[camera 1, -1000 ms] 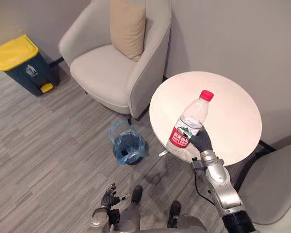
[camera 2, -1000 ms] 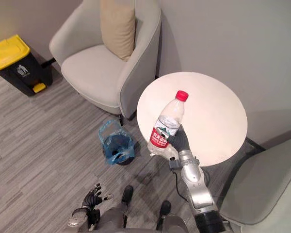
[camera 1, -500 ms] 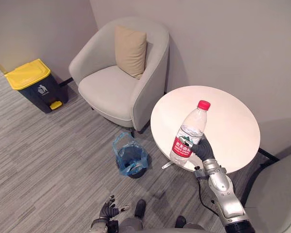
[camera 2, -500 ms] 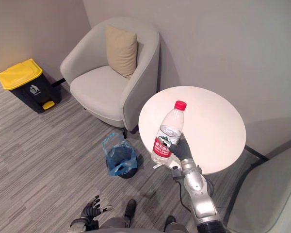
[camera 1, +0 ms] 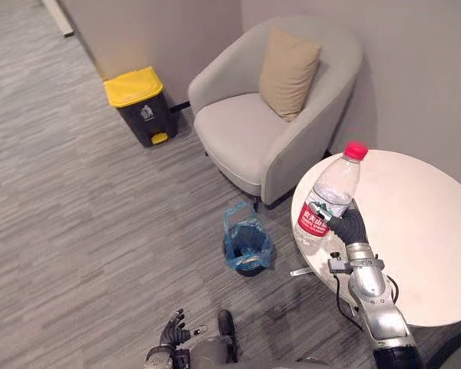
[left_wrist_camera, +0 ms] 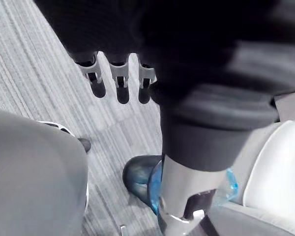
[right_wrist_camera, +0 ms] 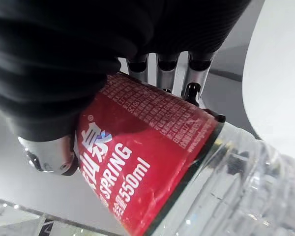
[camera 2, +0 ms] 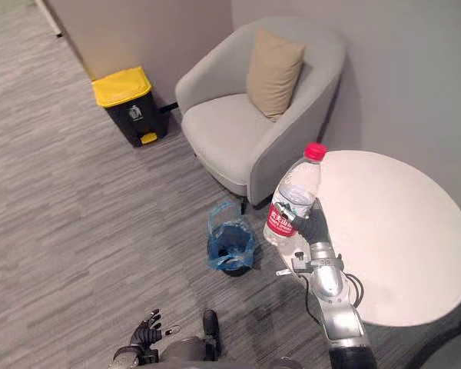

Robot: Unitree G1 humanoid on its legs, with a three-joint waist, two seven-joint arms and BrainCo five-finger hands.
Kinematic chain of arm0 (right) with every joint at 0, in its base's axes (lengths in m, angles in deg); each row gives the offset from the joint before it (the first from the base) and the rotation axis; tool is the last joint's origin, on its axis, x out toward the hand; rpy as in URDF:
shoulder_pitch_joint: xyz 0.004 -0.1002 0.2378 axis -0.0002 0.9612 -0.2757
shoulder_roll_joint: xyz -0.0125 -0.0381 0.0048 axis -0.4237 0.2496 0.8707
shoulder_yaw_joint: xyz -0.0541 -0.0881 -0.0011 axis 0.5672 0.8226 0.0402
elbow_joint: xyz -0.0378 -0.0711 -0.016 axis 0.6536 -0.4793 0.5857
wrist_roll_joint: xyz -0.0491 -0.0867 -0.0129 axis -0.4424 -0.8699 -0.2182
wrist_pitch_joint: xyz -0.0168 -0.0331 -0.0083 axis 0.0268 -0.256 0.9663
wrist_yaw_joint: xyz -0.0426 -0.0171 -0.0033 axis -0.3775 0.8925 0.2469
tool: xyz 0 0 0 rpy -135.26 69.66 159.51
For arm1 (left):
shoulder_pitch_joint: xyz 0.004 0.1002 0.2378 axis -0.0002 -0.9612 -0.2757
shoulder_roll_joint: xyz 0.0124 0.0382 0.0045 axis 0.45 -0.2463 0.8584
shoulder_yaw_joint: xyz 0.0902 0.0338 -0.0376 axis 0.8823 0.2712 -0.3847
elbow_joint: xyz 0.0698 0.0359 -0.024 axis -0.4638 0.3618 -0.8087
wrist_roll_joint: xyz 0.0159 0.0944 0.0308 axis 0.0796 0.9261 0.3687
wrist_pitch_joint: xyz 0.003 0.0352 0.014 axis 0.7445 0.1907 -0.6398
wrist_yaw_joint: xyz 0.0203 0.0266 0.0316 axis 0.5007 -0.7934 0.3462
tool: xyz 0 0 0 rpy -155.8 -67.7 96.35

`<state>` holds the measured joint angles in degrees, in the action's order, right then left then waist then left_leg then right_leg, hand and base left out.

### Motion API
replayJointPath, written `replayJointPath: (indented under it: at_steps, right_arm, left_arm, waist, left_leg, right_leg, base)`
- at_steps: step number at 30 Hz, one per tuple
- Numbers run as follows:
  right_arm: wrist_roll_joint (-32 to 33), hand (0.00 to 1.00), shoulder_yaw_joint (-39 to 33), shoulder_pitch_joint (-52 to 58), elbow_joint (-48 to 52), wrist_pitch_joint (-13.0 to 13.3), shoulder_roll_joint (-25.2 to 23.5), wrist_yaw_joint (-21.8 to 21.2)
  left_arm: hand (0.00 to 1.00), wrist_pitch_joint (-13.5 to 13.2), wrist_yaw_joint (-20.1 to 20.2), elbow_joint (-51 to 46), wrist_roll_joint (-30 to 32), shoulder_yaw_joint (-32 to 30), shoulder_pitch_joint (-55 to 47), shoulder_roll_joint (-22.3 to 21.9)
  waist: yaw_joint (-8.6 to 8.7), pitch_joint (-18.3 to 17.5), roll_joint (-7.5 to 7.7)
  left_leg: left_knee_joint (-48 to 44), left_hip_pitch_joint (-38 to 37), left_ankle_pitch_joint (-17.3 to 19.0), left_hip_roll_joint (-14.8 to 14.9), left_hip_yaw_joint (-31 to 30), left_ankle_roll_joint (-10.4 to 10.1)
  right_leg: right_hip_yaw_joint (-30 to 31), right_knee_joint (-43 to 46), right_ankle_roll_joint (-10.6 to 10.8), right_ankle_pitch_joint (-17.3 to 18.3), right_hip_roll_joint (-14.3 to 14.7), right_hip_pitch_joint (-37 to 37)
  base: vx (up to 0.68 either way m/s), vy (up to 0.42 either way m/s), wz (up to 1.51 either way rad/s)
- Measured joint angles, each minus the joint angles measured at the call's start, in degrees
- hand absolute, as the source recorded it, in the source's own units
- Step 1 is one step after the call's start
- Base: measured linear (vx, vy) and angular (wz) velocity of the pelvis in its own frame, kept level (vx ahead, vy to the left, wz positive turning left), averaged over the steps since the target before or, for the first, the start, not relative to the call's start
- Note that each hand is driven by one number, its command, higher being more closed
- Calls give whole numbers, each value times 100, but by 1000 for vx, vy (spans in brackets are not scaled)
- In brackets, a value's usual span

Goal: Gather rubbish on tea table into small bin, then transfer packed bag to large trash can.

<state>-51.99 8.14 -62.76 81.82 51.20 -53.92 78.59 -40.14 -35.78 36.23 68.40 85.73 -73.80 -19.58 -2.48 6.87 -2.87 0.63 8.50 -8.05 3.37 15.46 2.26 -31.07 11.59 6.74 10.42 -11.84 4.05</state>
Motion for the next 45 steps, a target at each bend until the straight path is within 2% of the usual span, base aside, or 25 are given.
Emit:
replayJointPath:
  at_steps: [2, 4, 5, 7, 8, 9, 10, 11, 13, 14, 15, 16, 18, 20, 24, 32, 34, 36, 40, 45]
  right_arm:
    - [-46, 100, 90, -35, 0, -2, -146, -4]
    - [-73, 100, 198, -49, -17, -2, -292, -17]
    - [-101, 100, 219, -53, -47, -2, -313, -14]
    - [-166, 100, 295, -65, -175, -29, -276, -20]
    - [-182, 100, 301, -62, -265, -110, -261, -20]
    - [-188, 100, 280, -51, -347, -138, -253, -18]
    - [-213, 100, 274, -36, -373, -139, -242, -19]
    - [-227, 100, 293, -39, -377, -135, -219, -29]
    - [-226, 100, 296, -52, -375, -128, -213, -36]
    - [-221, 100, 304, -51, -372, -123, -215, -41]
    - [-219, 100, 296, -54, -372, -113, -216, -41]
    - [-220, 100, 279, -48, -374, -114, -188, -42]
    - [-220, 100, 264, -82, -366, -117, -151, -102]
    - [-220, 100, 267, -63, -367, -120, -151, -167]
    - [-218, 100, 223, 43, -364, -125, -149, -273]
    - [-216, 100, 232, 161, -365, -125, -124, -404]
    - [-216, 100, 475, 64, -366, -121, 37, -413]
    - [-221, 100, 759, -311, -422, -121, 327, -415]
    - [-221, 100, 1130, -1029, -882, -126, 547, -417]
    - [-227, 100, 1524, -1695, -1057, -133, 835, -411]
  left_arm:
    - [0, -5, -22, -6, 1, -14, 21, 43]
    - [0, -5, -20, -100, 3, -16, 34, 146]
    - [0, -6, -20, -121, 7, -12, 36, 181]
    - [0, 0, -27, -147, 57, -10, 49, 230]
    - [0, 2, -27, -147, 78, -9, 32, 246]
    - [0, 14, -28, -145, 116, -8, 30, 268]
    - [0, 18, -30, -151, 124, -8, 34, 282]
    - [0, 15, -34, -157, 125, -1, 43, 300]
    - [0, 10, -32, -157, 124, 10, 61, 319]
    - [0, 5, -27, -156, 128, 48, 61, 341]
    - [0, -1, -20, -157, 158, 76, 80, 368]
    - [0, 3, -20, -132, 173, 99, 103, 345]
    - [0, -6, -9, -140, 191, 111, 48, 228]
    - [0, -2, -7, -135, 213, 106, 19, 200]
    - [0, -1, 94, -104, 344, 105, -31, 194]
    - [0, -3, 99, -100, 382, 106, -28, 197]
    - [0, -4, 97, -94, 383, 109, -7, 212]
    - [0, -4, 80, 20, 380, 110, 260, 216]
    - [0, -8, 58, 25, 361, 105, 586, 240]
    - [0, -59, -69, -2, 195, 90, 1001, 328]
  waist:
    - [4, 30, 118]
    - [15, 118, 353]
    - [25, 139, 412]
    - [48, 147, 481]
    - [120, 152, 485]
    - [214, 166, 468]
    - [261, 180, 452]
    - [341, 192, 448]
    - [349, 217, 428]
    - [342, 195, 464]
    - [342, 217, 488]
    - [368, 195, 538]
    - [312, 167, 324]
    - [302, 160, 219]
    - [354, 161, 221]
    - [312, 170, 200]
    - [318, 191, 171]
    - [315, 423, 85]
    - [287, 805, -55]
    - [149, 1251, -163]
  left_leg:
    - [-16, -96, 172, -157, 111, -1]
    - [-352, -109, 522, -352, 401, 23]
    - [-452, -101, 637, -394, 457, 43]
    - [-819, -3, 930, -434, 496, 92]
    - [-995, 20, 1038, -419, 442, 138]
    - [-1044, -50, 1148, -393, 294, 192]
    - [-1075, -86, 1177, -353, 214, 225]
    - [-1062, -158, 1220, -311, 52, 209]
    - [-1006, -326, 1188, -262, -4, 159]
    - [-1029, -372, 1192, -262, -60, 145]
    - [-1096, -358, 1191, -338, -142, 141]
    - [-1121, -370, 1210, -388, -214, 111]
    - [-1049, -369, 1244, -300, -287, 5]
    - [-984, -358, 1227, -232, -290, -53]
    - [-673, -574, 1123, -148, -313, -204]
    - [-503, -588, 1005, -175, -494, -289]
    - [-644, -378, 1007, -174, -544, -287]
    - [-968, 68, 1009, -165, -600, -285]
    - [-1510, 694, 1080, -124, -603, -192]
    - [-2277, 1678, 1231, -43, -590, -161]
  right_leg:
    - [86, 254, 63, 201, -234, -51]
    - [310, 887, 178, 544, -681, -252]
    - [378, 1038, 174, 611, -788, -291]
    - [753, 1481, -43, 539, -926, -514]
    - [1150, 1933, -342, 359, -915, -758]
    - [1573, 2535, -768, 100, -852, -1021]
    - [1784, 2706, -709, 186, -755, -1145]
    - [2092, 2613, -464, 461, -485, -1244]
    - [2372, 2000, -394, 570, -102, -1348]
    - [2390, 1443, -384, 482, 85, -1330]
    - [2362, 853, -316, 78, 167, -1345]
    - [2382, 773, -252, -242, 179, -1328]
    - [2356, 561, -270, -293, 293, -1280]
    - [2337, 401, -282, -378, 383, -1193]
    - [2314, 20, -301, -527, 533, -948]
    - [2124, -322, -299, -682, 546, -758]
    - [2094, -225, -300, -681, 530, -925]
    - [2066, 61, -304, -678, 488, -1325]
    - [2092, 646, -401, -587, 447, -1958]
    - [2169, 1471, -464, -395, 352, -2961]
  base:
    - [34, 103, -7]
    - [65, 117, -20]
    - [127, 70, -28]
    - [139, 66, -21]
    - [187, 118, 11]
    - [223, 133, 28]
    - [191, 63, 47]
    - [179, 29, 51]
    - [187, -2, 42]
    - [193, -36, 44]
    - [219, -71, 62]
    - [170, -67, 63]
    - [146, -65, 18]
    - [112, -80, -9]
    - [47, -50, -5]
    - [-27, 9, 12]
    - [-73, -1, 12]
    - [-125, -3, 13]
    - [-182, 1, 5]
    - [-227, 11, 2]
